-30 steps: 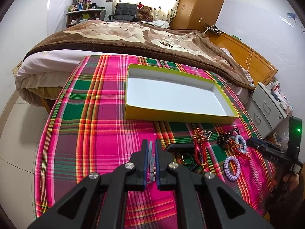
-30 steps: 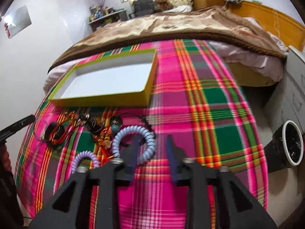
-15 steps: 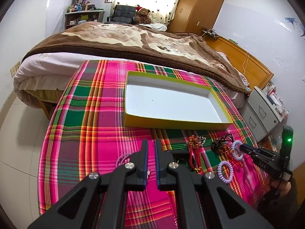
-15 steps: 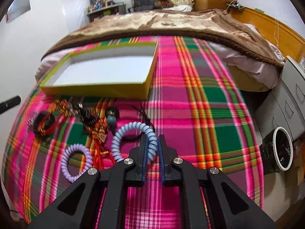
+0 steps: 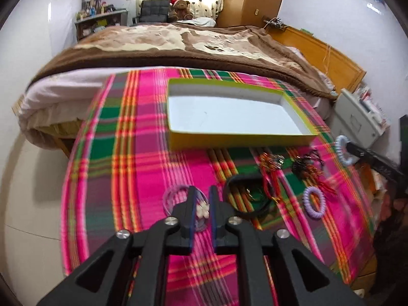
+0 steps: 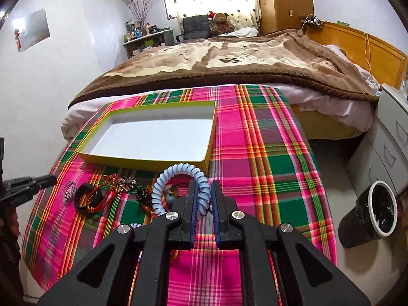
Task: Organize jewelry
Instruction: 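Carry the hair tie into the tray and open left tool while right tool releases the coil there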
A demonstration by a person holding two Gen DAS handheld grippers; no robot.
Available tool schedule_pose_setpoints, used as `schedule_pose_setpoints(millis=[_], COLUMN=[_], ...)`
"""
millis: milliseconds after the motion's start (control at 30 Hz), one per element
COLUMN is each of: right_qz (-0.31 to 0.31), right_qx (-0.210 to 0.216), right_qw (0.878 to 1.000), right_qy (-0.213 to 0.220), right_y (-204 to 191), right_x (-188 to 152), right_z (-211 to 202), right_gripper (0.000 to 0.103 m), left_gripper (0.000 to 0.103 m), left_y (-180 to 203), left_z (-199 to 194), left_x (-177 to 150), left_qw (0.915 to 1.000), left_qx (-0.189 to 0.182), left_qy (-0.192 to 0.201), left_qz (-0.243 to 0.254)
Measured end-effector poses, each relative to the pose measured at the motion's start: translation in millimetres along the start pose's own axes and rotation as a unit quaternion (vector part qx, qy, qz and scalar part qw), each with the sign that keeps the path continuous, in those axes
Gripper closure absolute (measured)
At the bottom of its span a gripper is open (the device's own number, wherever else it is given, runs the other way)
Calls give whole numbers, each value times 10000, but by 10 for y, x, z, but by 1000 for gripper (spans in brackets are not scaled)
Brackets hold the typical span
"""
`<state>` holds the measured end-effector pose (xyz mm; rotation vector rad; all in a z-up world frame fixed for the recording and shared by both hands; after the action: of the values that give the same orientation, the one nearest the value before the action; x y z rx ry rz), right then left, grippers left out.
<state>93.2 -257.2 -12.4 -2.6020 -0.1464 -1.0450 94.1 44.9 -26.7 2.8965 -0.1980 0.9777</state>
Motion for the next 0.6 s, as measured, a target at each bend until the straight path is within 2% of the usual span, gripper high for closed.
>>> schedule_pose_setpoints(millis=[33, 67, 167, 233, 333, 500, 567, 600], right_qz=[-2, -5, 2, 6, 18, 16, 14, 10], right_qx=[23, 23, 46, 75, 89, 92, 101, 92], right_qw=[10000, 10000, 10000, 10000, 10000, 10000, 9999, 9999], right_qy=[-19, -26, -40, -23, -17, 19, 46, 58], right_y=[0, -6, -27, -43, -44, -54, -60, -58], right_x=[-5, -17, -27, -23, -17, -4, 16, 28], right_z=[20, 23, 35, 34, 29, 4, -15, -23], right_gripper=[93, 93, 93, 93, 93, 93, 93, 93], left_gripper=[64, 52, 53, 53, 56, 77, 86, 86], left_y=[-2, 0, 48, 82, 154, 212, 224, 214], left_z=[15, 44, 107, 160, 226, 376, 364, 357], left_x=[-22, -42, -79, -95, -114, -183, -174, -169], left_qw=[10000, 10000, 9999, 9997, 9992, 9963, 9963, 9965], left_qx=[-8, 69, -22, 97, 231, 609, 595, 573], left_qy=[-26, -69, -146, -201, -210, -372, -336, -333], left_qz=[-7, 19, 12, 73, 247, 484, 526, 503])
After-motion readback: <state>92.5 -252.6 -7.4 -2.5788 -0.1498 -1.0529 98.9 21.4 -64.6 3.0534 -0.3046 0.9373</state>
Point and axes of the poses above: each gripper's, at about its wrist camera, not at the fingertips, and z roughly the way its jaws point, y to its right, x to its top, the point moved 5 cm from there along z, roughly the way its jaws point, and after that the axes turned 12 degrees about x, right-handed, at the moved point
